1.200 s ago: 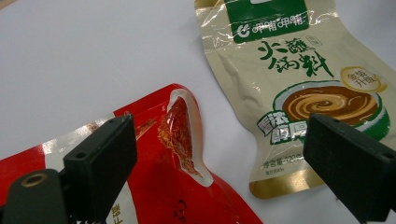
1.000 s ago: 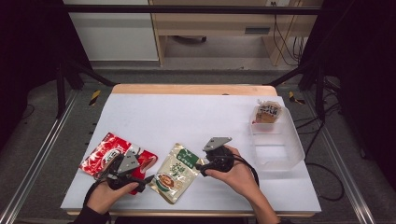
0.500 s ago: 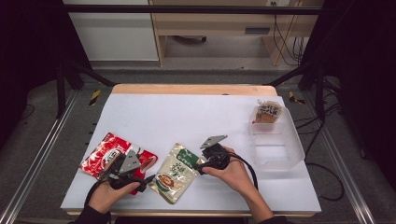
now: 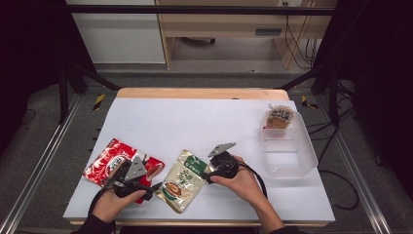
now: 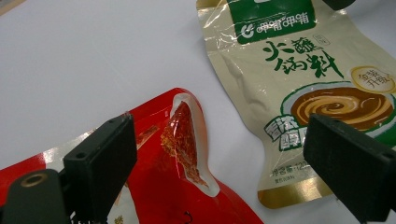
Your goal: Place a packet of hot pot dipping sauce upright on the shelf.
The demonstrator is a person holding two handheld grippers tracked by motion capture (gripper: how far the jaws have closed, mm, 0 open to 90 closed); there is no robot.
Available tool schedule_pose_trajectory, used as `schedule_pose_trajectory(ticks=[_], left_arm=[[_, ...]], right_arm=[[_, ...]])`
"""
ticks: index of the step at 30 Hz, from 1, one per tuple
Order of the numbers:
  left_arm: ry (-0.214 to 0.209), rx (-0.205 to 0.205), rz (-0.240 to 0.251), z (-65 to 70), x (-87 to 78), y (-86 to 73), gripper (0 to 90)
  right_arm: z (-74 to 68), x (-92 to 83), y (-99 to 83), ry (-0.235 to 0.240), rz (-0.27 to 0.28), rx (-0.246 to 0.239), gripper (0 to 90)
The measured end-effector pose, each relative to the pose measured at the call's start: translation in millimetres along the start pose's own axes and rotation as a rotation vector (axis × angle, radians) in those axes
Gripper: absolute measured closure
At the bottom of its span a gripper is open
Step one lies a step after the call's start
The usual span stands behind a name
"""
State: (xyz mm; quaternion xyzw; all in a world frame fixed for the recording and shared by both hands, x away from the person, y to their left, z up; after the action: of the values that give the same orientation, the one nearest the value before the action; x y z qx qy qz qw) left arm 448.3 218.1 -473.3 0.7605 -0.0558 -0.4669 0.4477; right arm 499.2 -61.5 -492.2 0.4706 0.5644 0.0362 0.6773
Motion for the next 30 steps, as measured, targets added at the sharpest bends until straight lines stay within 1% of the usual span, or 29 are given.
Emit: schedule_pose_trajectory(ticks=[5,6,9,15,23,30], left_arm=[[0.000,-0.001,0.002,-0.1,-0.2,0.2,9.7],[0.000,-0.001,0.002,0.0,-0.2,0.2,9.7],[-0.001,-0.001,0.002,0.1,0.2,0.3,9.7],[-0.002,0.000,0.002,0.2,0.2,0.3,9.7],[-0.003,-0.001,0.003,0.4,0.2,0.5,9.7],[-0.003,-0.001,0.002,0.1,0.2,0.3,9.7]], right_arm=[[-0.1,1.0,-0.3,0.006,-0.007,0.009,34.3],[0.4,1.6,-0.4,0.006,-0.003,0.000,34.4],[0.3,2.2,-0.6,0.011,-0.011,0.004,35.1],[0.0,3.5,-0.5,0.016,-0.012,0.005,36.3],[-1.7,4.3,-0.5,0.028,-0.019,-0.003,38.4],[-4.0,2.2,0.4,0.043,-0.012,-0.008,41.1]])
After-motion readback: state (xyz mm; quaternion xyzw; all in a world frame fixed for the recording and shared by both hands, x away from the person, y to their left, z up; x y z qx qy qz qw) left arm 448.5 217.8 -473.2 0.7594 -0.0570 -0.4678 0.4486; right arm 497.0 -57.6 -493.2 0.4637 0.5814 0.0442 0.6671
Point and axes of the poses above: each handheld gripper's, and its own axes: x roughly forward along the jaws, y roughly out of its top, z roughly to its right, the point moved 3 cm from there along x, roughly forward along the jaws, and after that the axes turned 1 degree about -x, right-handed, at the moved point
